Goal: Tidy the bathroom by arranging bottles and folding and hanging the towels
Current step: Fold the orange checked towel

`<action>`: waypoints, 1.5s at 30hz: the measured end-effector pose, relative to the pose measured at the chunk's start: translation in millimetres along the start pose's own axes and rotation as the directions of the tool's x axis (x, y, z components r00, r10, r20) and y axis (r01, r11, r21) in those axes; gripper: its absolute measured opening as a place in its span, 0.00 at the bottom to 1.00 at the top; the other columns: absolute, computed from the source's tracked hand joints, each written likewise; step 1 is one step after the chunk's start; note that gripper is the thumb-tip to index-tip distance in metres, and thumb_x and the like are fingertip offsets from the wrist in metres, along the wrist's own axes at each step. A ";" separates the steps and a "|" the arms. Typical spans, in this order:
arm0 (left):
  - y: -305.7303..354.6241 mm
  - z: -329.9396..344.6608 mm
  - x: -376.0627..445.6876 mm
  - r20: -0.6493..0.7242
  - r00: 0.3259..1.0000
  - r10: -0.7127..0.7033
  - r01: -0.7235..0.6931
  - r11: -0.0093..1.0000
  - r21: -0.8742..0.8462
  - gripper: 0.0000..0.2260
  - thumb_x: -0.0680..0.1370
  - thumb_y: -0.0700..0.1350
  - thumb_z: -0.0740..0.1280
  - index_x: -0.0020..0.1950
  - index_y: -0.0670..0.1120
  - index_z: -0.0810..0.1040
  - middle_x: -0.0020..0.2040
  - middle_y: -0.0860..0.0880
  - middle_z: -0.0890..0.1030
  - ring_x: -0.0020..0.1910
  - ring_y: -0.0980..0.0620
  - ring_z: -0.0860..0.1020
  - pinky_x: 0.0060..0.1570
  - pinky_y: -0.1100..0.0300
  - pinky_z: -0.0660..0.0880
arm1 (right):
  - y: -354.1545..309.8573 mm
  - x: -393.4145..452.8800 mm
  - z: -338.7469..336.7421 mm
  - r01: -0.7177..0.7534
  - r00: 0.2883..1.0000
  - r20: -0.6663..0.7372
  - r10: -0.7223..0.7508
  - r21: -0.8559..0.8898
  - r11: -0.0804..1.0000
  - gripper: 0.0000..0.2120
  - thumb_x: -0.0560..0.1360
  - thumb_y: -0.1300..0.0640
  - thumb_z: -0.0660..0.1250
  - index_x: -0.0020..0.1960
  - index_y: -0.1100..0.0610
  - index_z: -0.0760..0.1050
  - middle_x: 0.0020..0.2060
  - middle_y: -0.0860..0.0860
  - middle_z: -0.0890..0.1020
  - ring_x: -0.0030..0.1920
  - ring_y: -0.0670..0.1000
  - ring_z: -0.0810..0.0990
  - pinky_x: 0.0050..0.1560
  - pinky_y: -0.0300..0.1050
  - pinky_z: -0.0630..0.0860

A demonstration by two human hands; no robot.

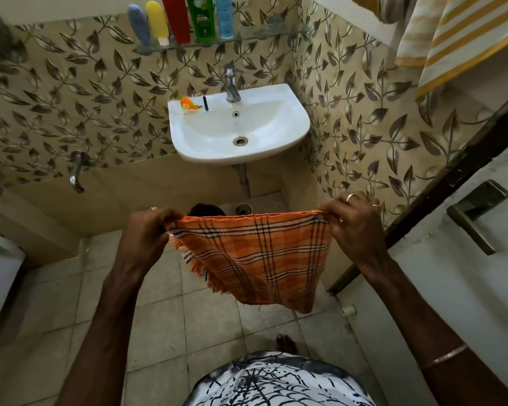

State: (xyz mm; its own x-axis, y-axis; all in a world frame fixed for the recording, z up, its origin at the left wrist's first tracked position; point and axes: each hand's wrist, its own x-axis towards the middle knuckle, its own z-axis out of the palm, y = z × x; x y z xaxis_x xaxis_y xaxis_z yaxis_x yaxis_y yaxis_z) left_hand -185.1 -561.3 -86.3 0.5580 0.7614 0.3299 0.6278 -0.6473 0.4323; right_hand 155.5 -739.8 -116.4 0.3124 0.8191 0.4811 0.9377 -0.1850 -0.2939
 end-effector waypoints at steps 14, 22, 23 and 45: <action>-7.5 14.7 9.9 0.144 0.925 -0.352 0.358 0.680 -0.640 0.11 0.78 0.31 0.64 0.47 0.45 0.82 0.46 0.43 0.83 0.46 0.48 0.80 0.50 0.51 0.77 | 6.0 17.6 -26.2 0.146 0.985 0.049 -0.163 0.255 0.956 0.10 0.72 0.61 0.69 0.53 0.59 0.82 0.54 0.57 0.82 0.49 0.49 0.81 0.46 0.41 0.82; -16.6 17.8 22.5 0.033 0.929 -0.369 0.311 0.726 -0.613 0.16 0.77 0.30 0.66 0.47 0.52 0.82 0.45 0.49 0.83 0.45 0.52 0.81 0.44 0.60 0.76 | 2.1 32.4 -47.6 -0.349 0.733 0.665 -0.141 0.546 0.762 0.14 0.71 0.69 0.73 0.49 0.52 0.83 0.46 0.48 0.85 0.49 0.47 0.84 0.49 0.46 0.84; -19.3 17.0 24.0 0.020 0.928 -0.372 0.306 0.730 -0.611 0.16 0.77 0.31 0.66 0.48 0.53 0.82 0.46 0.49 0.83 0.45 0.53 0.81 0.44 0.60 0.76 | -0.3 32.6 -46.4 -0.338 0.780 0.615 -0.113 0.567 0.751 0.16 0.71 0.69 0.74 0.49 0.50 0.83 0.45 0.48 0.85 0.49 0.46 0.84 0.48 0.46 0.84; -12.9 29.5 35.9 0.043 0.934 -0.354 0.312 0.752 -0.581 0.17 0.74 0.31 0.68 0.43 0.54 0.84 0.41 0.58 0.85 0.42 0.58 0.83 0.42 0.62 0.77 | -63.5 30.1 -23.3 0.431 0.329 0.902 -0.277 0.118 0.895 0.43 0.79 0.43 0.65 0.79 0.36 0.36 0.37 0.43 0.73 0.33 0.42 0.73 0.38 0.40 0.76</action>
State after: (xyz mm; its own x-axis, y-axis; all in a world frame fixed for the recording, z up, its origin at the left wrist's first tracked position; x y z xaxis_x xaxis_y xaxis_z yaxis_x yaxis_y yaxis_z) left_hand -157.2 -526.6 -104.8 0.3223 0.9392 0.1184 0.3310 -0.2290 0.9154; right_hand 108.9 -716.0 -64.1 -0.2942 0.8112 -0.5053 0.9557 0.2516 -0.1525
